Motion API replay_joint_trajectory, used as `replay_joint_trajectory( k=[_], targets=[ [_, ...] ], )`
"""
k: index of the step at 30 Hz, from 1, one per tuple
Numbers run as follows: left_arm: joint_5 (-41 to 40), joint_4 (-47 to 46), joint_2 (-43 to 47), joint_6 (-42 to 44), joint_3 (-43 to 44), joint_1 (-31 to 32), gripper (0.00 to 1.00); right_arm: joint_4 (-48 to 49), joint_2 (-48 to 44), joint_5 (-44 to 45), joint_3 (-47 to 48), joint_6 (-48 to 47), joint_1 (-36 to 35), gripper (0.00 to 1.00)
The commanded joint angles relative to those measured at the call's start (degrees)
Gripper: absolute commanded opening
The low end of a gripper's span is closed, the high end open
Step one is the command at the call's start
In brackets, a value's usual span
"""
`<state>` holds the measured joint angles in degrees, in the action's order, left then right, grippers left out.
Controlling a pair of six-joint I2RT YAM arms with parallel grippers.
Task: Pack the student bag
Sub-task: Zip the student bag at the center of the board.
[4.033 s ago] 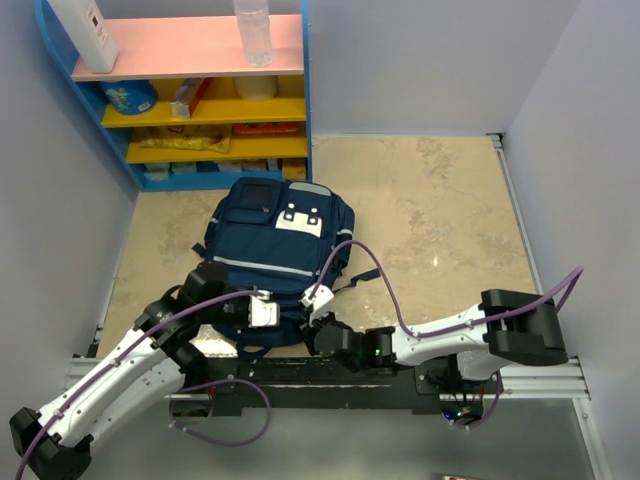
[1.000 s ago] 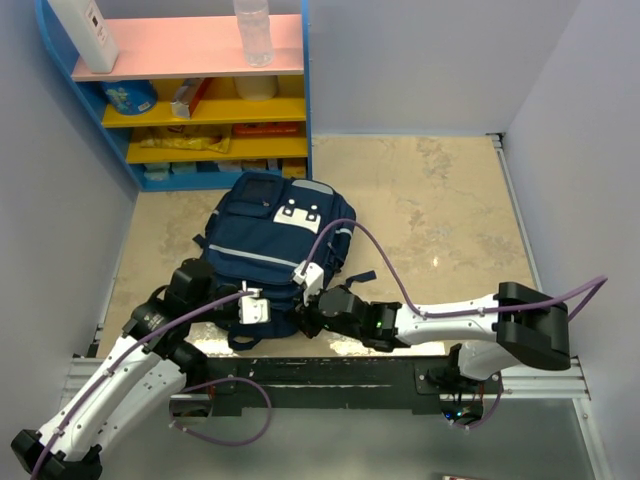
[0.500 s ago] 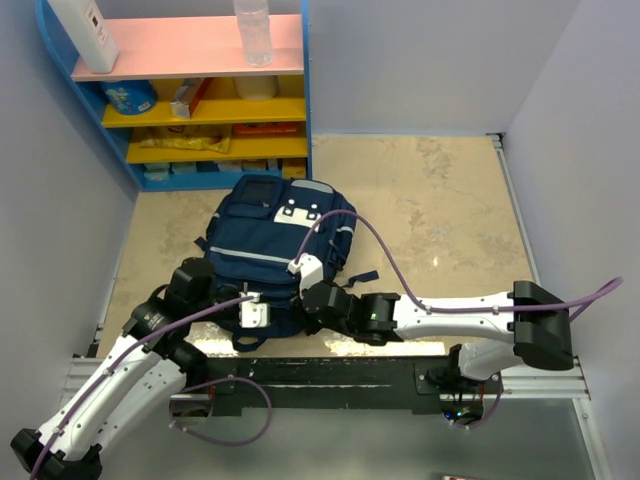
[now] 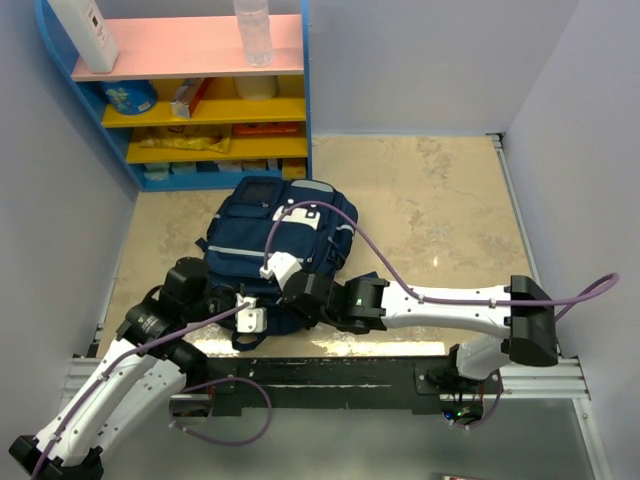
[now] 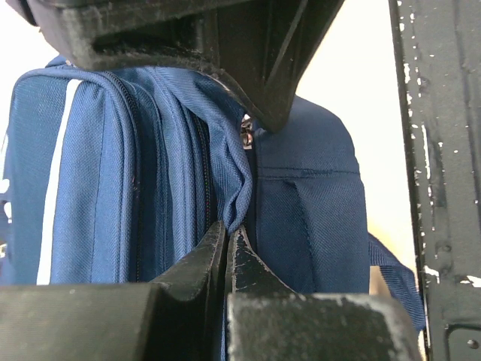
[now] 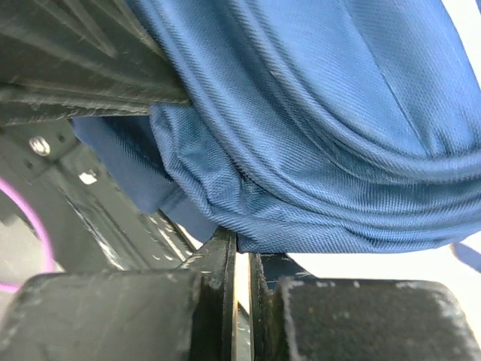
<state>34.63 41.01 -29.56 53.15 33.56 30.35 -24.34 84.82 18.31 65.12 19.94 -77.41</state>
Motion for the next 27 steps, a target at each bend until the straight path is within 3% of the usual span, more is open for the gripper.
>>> replay_joint_trajectory(
  k=[1, 6, 7, 11, 14, 19, 27],
  targets=[
    [-4.3, 2.2, 1.1, 2.8, 0.5, -2.0, 0.00, -10.3, -0.4, -1.6, 9.8, -16.4, -0.8, 0.00],
    [-4.7, 2.4, 1.8, 3.1, 0.8, -2.2, 0.00, -20.0, 8.0, -4.4, 18.3, -11.3, -0.7, 0.00],
    [-4.7, 2.5, 1.9, 3.0, 0.7, -2.2, 0.00, -20.1, 8.6, -9.6, 17.2, -9.7, -0.7, 0.00],
    [-4.6, 2.8, 2.1, 2.8, 0.5, -2.3, 0.00, -13.2, 6.3, -15.3, 8.4, 4.6, -0.8, 0.00],
    [-4.4, 2.9, 2.1, 2.8, 0.6, -2.2, 0.00, -6.2, 0.0, -15.7, -1.5, 14.6, -0.7, 0.00],
    [-4.5, 2.8, 1.9, 2.8, 1.1, -2.2, 0.00, -2.1, -9.6, -11.3, -12.5, 24.7, -0.2, 0.00],
    [-4.7, 3.4, 1.9, 2.8, 1.7, -2.4, 0.00, -9.5, -14.9, 3.0, -18.7, 31.6, -0.2, 0.00]
  ],
)
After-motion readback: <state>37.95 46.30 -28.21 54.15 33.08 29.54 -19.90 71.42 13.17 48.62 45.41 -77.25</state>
